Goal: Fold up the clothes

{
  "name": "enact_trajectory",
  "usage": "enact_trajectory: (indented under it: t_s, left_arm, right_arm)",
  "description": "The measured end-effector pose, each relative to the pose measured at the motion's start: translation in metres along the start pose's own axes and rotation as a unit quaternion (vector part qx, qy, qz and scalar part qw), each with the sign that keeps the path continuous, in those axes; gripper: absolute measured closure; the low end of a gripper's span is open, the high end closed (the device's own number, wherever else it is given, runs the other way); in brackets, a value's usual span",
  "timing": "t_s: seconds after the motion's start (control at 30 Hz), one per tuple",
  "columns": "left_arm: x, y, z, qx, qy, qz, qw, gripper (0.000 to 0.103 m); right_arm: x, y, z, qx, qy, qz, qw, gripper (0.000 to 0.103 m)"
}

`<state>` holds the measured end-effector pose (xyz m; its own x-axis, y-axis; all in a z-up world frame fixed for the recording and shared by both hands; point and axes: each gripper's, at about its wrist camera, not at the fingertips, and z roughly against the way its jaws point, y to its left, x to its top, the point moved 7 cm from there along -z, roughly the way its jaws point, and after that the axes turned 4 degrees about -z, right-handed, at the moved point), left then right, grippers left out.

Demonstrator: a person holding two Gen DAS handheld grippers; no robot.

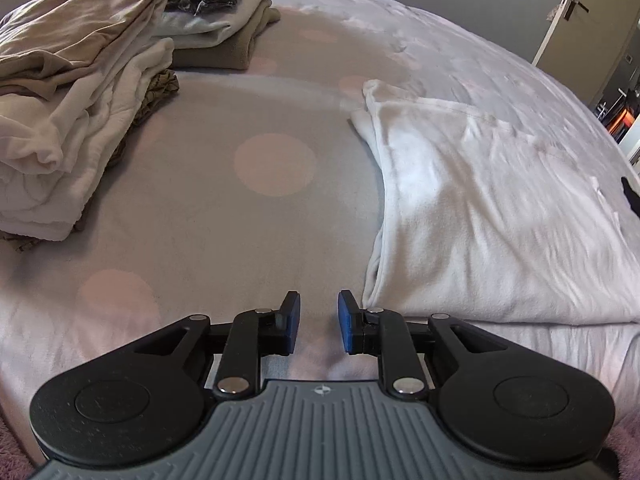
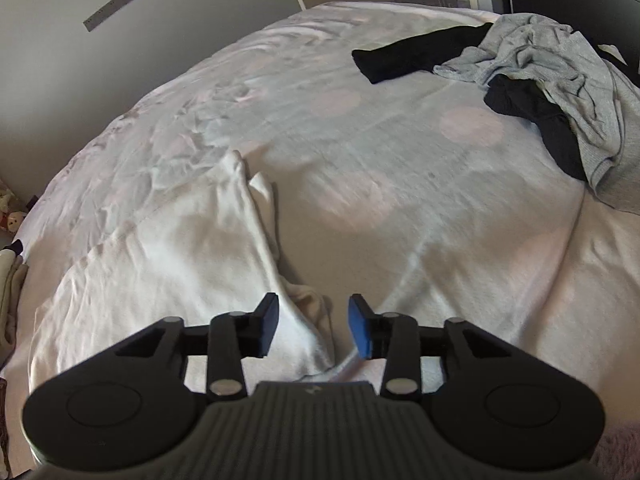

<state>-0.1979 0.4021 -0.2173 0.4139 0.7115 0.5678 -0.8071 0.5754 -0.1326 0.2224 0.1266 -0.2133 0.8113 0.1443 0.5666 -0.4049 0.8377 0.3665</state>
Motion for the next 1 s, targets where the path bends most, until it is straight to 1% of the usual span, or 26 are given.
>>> enact_trajectory:
  t_s: [0.03,0.1,0.3,0.43,0.5,0.57,0.63,0.7,0.77,0.87,1.0]
  left_arm:
    - [0.002,0.0,0.0,-0.002,-0.003,0.003,1.0,0.081]
    - [0.006,-0.002,0.0,-0.003,-0.006,0.0,1.0,0.078]
    - [0.02,-0.008,-0.005,-0.018,-0.007,0.006,0.9998,0.074]
    - [0.035,-0.014,-0.012,-0.021,-0.011,0.004,0.9997,0.072]
    - [0.043,-0.018,-0.016,-0.024,-0.012,0.001,0.9996,0.071]
    - [0.052,-0.023,-0.019,-0.027,-0.013,-0.003,0.9995,0.071]
    - [0.06,-0.028,-0.024,-0.026,-0.014,-0.012,0.9995,0.071]
    - [0.067,-0.034,-0.03,-0.024,-0.013,-0.023,0.9994,0.07]
    - [0.074,-0.04,-0.036,-0.023,-0.014,-0.032,0.9992,0.059]
    - [0.082,-0.05,-0.046,-0.023,-0.013,-0.045,0.9986,0.058]
    - [0.088,-0.06,-0.062,-0.03,-0.005,-0.048,0.9984,0.057]
  right_arm:
    - [0.001,0.001,0.001,0.005,-0.005,0.0,1.0,0.056]
    - [0.001,0.006,-0.001,0.013,-0.003,0.007,1.0,0.054]
    - [0.003,0.012,-0.008,0.025,0.01,0.015,1.0,0.052]
    - [0.011,0.018,-0.014,0.039,0.016,0.018,0.999,0.049]
    - [0.016,0.022,-0.019,0.041,0.018,0.027,0.999,0.048]
    - [0.021,0.026,-0.024,0.039,0.019,0.038,0.998,0.039]
    - [0.026,0.029,-0.028,0.035,0.017,0.051,0.998,0.037]
    - [0.033,0.032,-0.032,0.038,0.016,0.059,0.997,0.037]
    - [0.04,0.034,-0.036,0.042,0.014,0.064,0.997,0.036]
    - [0.05,0.037,-0.044,0.042,0.012,0.081,0.996,0.035]
    - [0.059,0.036,-0.06,0.031,0.014,0.095,0.995,0.034]
